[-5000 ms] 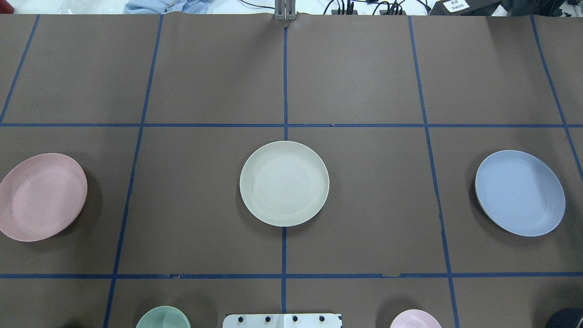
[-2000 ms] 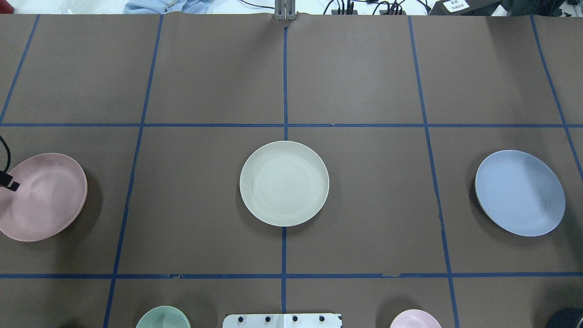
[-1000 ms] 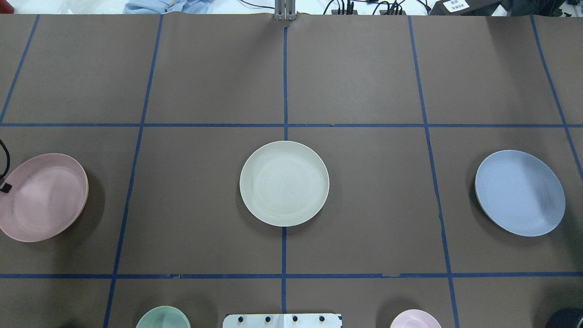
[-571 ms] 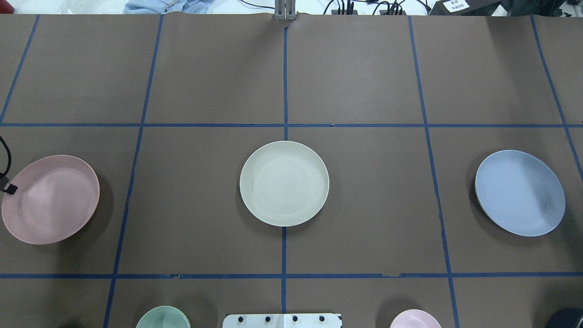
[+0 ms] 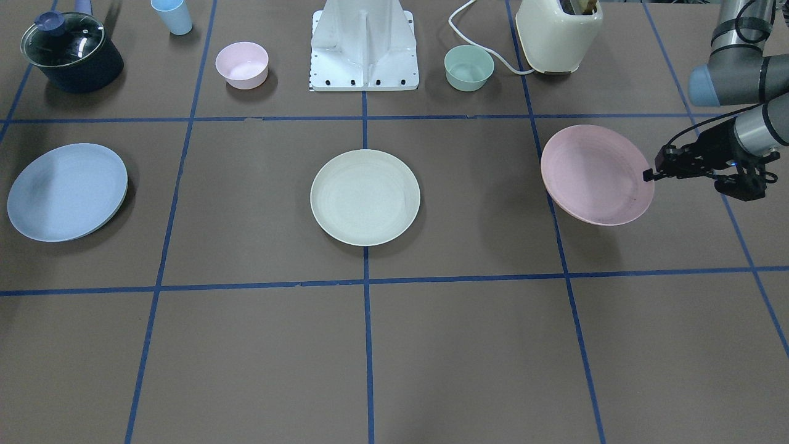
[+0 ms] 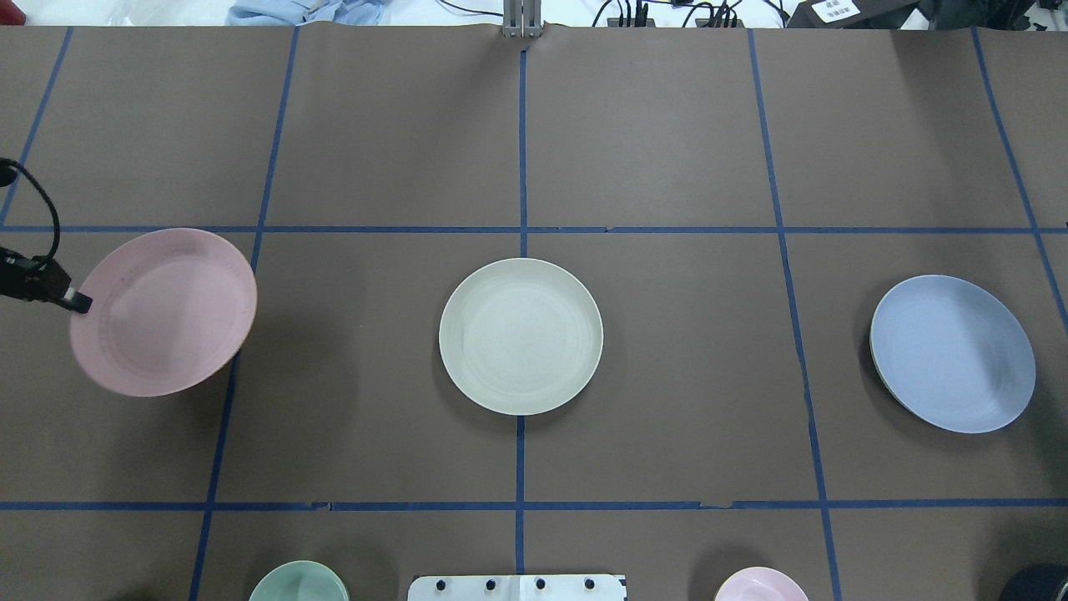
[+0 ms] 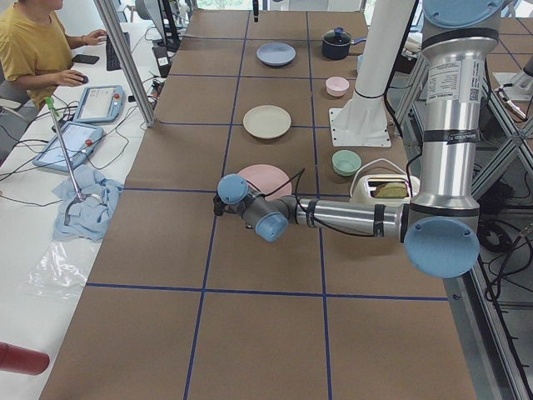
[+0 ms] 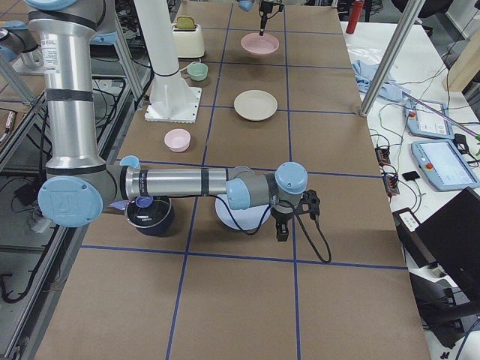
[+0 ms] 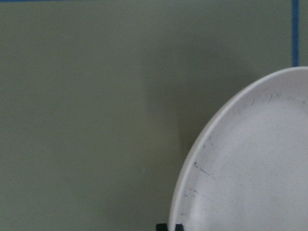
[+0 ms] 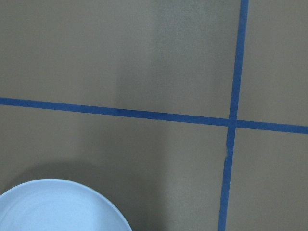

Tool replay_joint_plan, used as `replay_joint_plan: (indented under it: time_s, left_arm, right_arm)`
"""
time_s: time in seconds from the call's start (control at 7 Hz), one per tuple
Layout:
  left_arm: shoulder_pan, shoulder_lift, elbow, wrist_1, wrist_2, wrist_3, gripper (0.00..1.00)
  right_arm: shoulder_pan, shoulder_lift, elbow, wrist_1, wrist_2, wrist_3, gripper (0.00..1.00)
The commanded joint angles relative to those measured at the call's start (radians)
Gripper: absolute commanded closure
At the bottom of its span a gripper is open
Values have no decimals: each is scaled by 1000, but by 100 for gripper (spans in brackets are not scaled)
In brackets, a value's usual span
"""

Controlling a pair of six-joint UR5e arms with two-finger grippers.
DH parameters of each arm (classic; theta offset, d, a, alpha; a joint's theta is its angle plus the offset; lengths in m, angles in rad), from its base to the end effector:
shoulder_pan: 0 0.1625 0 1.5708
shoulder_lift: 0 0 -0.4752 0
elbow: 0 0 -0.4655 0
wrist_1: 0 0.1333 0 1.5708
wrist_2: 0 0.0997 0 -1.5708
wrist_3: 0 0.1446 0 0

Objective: Stack three plates with pink and blue
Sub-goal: 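Lift the pink plate with the left gripper and carry it over the cream plate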

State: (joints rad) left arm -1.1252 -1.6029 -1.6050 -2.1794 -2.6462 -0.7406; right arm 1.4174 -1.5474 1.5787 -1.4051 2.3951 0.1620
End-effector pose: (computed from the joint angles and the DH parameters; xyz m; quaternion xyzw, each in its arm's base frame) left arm 0.2533 -0.5445 0.5980 -0.0343 0.5597 0.0486 0.8266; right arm -0.0638 -0.5906 0.6998 0.0264 -0.4078 -0.0355 0.9120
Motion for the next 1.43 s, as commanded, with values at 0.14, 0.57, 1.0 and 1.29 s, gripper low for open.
replay_joint_plan:
  time_s: [0.14, 0.57, 1.0, 1.29]
  left_arm:
    - [103, -230, -88, 0, 15, -472, 100]
    - [321, -424, -35, 6, 231, -800, 100]
    - [438, -500, 65, -8, 293, -969, 100]
    - [498, -558, 77, -6, 346, -964, 100]
  right_arm:
    - [-2, 3, 1, 0, -2, -1, 0]
    - [-3, 3, 0, 2, -2, -1, 0]
    - [-5, 3, 1, 2, -2, -1, 0]
    - [-6, 3, 1, 2, -2, -1, 0]
